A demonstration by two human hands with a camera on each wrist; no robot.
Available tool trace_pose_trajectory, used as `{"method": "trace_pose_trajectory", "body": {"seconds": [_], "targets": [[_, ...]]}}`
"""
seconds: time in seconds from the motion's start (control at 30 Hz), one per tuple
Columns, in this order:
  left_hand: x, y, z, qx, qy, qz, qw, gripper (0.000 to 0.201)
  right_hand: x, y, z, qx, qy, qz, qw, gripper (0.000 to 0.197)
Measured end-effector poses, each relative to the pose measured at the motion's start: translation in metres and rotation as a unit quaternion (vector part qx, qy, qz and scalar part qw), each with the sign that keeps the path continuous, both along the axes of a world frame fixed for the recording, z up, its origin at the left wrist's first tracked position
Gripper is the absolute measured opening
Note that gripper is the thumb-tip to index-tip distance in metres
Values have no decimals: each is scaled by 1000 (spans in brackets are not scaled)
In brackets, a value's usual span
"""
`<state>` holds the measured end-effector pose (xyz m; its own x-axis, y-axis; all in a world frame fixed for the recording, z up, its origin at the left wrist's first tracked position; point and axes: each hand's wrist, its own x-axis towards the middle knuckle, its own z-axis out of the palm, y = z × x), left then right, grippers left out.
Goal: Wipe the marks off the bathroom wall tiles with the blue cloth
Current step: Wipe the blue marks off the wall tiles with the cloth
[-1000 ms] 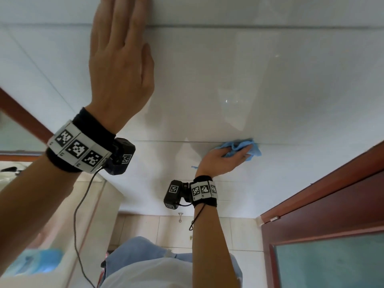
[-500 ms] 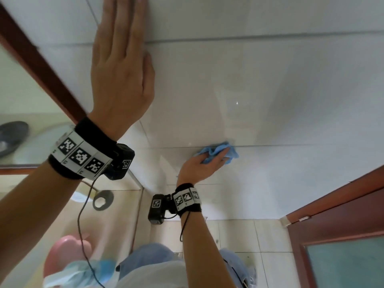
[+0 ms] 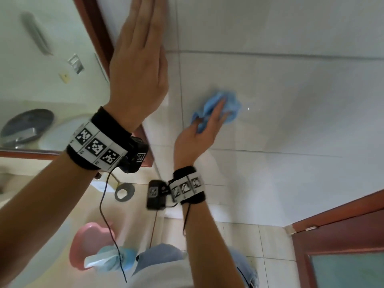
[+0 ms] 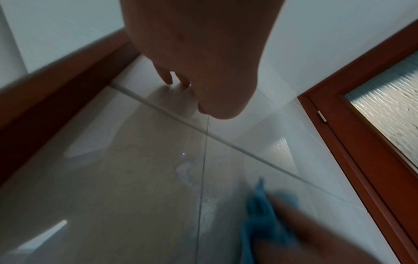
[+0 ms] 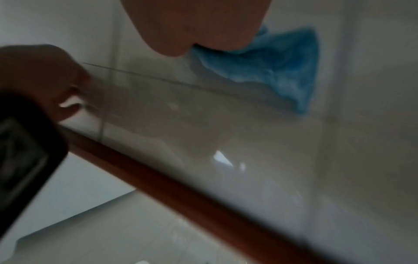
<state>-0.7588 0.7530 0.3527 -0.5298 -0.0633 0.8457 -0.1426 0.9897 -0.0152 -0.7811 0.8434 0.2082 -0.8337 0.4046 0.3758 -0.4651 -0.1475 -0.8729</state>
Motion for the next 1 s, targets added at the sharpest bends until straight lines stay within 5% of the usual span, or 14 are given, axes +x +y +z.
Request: {"method": "trace_pose_trajectory", "body": {"seconds": [0.1,0.23,0.33,0.43,0.6,0.73,0.87,1.0], "targets": [[13,7,-14,13,-31,-59,998,61,-27,6,40,130,133,26,982,72],[12,8,0,42,-6,-89,995,61,-39,10,80,336,254,42,906,78],[8,16,11,31,13,-84,996,61,-60,33,109,411,351,33,841,56],[-1,26,36,20,35,-98,994,62,-82,59,181,433,404,-15,806,58],[-22,48,85,-10,77,-96,992,65,-131,118,295,381,428,-92,814,55],[-41,85,117,-33,93,-102,990,69,-169,200,344,323,363,-94,869,56],[-65,137,133,-34,65,-122,990,81,-206,294,353,266,276,-153,911,58],[-91,193,138,-39,38,-138,989,88,-224,343,334,242,275,-111,924,53]]}}
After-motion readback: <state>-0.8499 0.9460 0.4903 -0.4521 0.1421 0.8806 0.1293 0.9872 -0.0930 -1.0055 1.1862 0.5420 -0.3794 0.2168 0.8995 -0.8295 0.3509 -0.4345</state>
